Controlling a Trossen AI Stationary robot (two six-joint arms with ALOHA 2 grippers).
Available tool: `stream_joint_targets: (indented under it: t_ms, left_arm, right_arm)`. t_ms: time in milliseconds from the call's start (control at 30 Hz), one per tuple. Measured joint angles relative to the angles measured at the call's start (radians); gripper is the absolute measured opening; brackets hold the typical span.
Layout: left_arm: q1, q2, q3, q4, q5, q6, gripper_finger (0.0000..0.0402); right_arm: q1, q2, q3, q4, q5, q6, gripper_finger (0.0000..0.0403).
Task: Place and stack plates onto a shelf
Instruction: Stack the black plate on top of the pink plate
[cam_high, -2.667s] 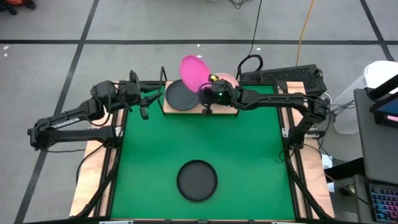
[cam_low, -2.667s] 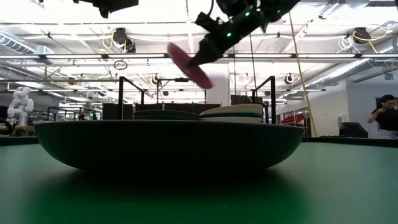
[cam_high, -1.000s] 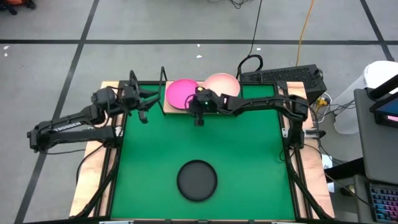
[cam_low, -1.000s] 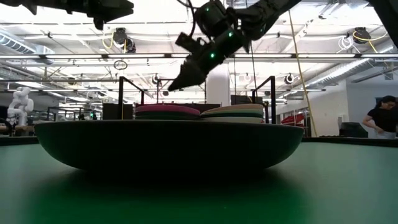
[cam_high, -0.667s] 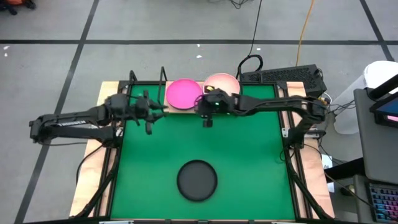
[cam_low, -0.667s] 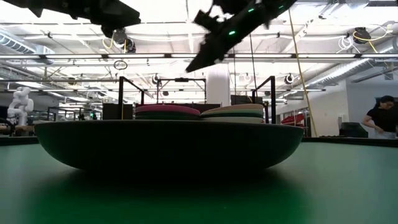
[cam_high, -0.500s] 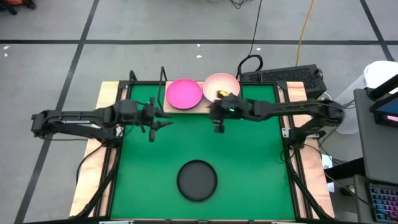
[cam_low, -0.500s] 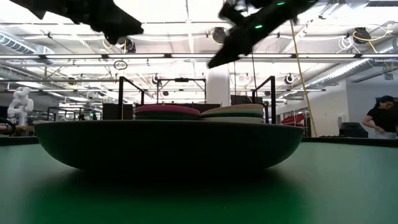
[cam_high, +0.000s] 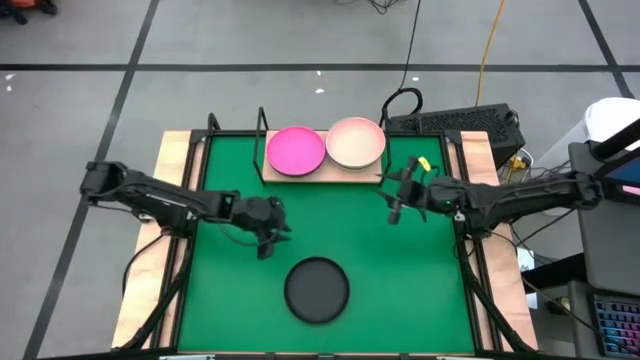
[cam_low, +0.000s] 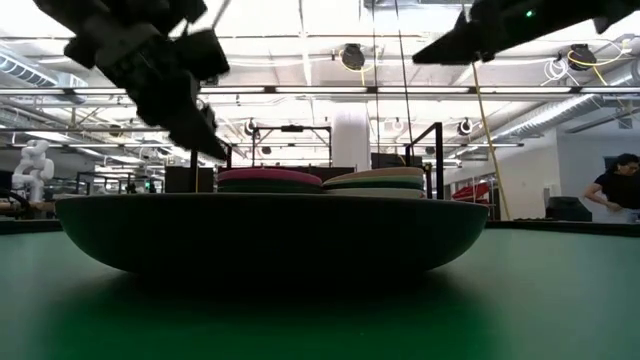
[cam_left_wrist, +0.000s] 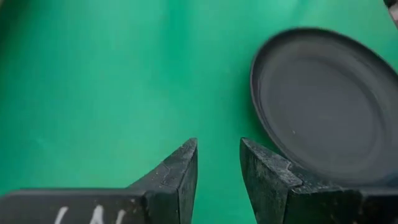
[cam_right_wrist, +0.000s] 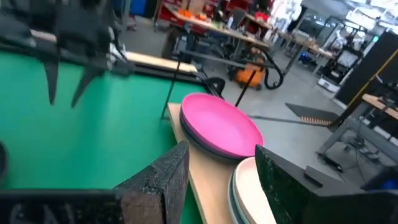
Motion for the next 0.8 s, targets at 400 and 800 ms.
stream_joint_targets:
  t_ms: [400,800]
  left_arm:
    - [-0.043,0.212,0.001,0.231,0.228,-0.324,0.0124]
    - [-0.069,0.341,0.062,0.232,0.244,-0.396,0.0124]
  right_arm:
    - [0.051,-0.024,-0.003,-0.001,0.021,-0.048,0.0165]
    - [0.051,-0.023,-0.004,-0.008,0.019,-0.055,0.0165]
